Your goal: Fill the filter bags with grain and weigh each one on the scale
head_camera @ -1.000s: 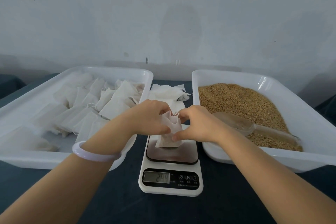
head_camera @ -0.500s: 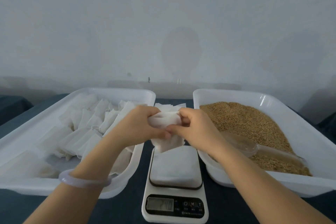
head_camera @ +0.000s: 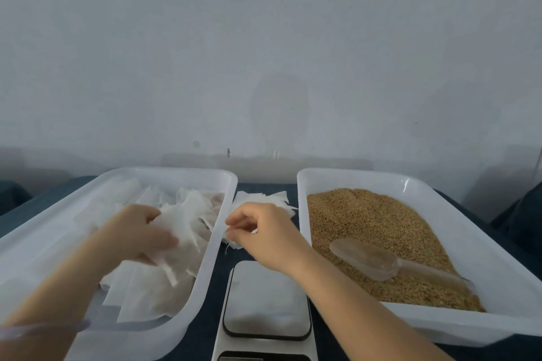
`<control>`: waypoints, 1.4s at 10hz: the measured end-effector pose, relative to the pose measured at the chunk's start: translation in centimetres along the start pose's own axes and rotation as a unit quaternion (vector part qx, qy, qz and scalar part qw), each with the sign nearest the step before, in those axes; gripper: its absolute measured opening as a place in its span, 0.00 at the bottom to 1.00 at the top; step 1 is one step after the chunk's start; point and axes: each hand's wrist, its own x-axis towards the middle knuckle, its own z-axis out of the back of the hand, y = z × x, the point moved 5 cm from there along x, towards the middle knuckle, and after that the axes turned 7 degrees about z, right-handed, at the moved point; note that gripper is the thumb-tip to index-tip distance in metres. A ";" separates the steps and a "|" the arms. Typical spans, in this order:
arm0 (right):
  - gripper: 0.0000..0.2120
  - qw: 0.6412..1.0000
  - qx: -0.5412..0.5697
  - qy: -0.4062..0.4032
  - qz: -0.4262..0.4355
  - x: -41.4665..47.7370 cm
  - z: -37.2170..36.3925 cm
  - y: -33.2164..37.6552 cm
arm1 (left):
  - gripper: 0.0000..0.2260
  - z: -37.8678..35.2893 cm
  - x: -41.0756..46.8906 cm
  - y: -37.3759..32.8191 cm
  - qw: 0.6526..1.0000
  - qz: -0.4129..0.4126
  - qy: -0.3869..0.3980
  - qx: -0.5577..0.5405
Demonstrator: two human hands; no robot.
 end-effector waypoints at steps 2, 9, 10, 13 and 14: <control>0.11 0.990 -0.093 0.098 0.044 1.3 -4.5 2.0 | 0.04 -2.6 1.8 2.9 0.991 0.111 0.057 0.049; 0.05 0.862 -0.413 0.289 0.056 2.5 -11.2 3.4 | 0.09 -2.1 1.8 2.8 0.927 0.084 -0.012 0.366; 0.11 0.942 -0.272 0.186 0.063 1.6 -9.4 3.4 | 0.11 -1.0 1.8 1.7 0.928 0.031 -0.072 0.364; 0.10 0.999 -0.041 -0.011 0.032 -1.7 -1.4 3.0 | 0.08 -3.6 -4.4 -6.8 0.959 -0.216 -0.066 0.174; 0.09 0.994 -0.074 -0.064 0.042 -2.8 1.2 2.6 | 0.08 -5.0 -6.0 -8.2 0.958 -0.250 -0.045 0.130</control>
